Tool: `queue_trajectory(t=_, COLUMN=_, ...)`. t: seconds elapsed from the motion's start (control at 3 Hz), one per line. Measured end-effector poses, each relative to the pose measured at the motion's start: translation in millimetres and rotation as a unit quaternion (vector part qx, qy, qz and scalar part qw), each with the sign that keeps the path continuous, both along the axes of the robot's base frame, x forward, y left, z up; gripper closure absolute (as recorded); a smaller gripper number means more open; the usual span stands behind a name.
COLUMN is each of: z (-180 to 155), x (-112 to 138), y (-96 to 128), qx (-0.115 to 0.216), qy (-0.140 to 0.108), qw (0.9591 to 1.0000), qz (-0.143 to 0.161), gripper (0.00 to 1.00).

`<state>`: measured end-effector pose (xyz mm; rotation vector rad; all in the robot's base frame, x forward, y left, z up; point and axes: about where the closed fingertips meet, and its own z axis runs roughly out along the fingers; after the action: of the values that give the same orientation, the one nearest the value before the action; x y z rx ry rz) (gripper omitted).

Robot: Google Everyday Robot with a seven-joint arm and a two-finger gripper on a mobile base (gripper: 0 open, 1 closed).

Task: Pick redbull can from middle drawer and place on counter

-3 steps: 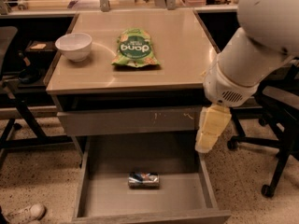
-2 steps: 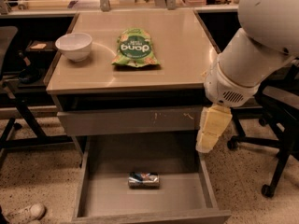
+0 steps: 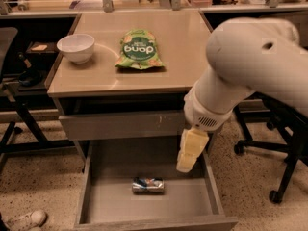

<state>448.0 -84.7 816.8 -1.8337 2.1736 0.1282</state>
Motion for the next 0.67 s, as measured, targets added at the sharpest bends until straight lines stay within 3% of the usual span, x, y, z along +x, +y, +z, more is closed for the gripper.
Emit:
queue_trajectory(t=0.33, z=-62.2, x=2.5, y=34.8, qx=0.007, qy=0.019, qw=0.9996, qz=-0.018, gripper=0.0)
queue_trajectory(t=0.67, z=-62.0, x=2.5, y=34.8, qx=0.007, qy=0.019, qw=0.9996, qz=-0.017, gripper=0.0)
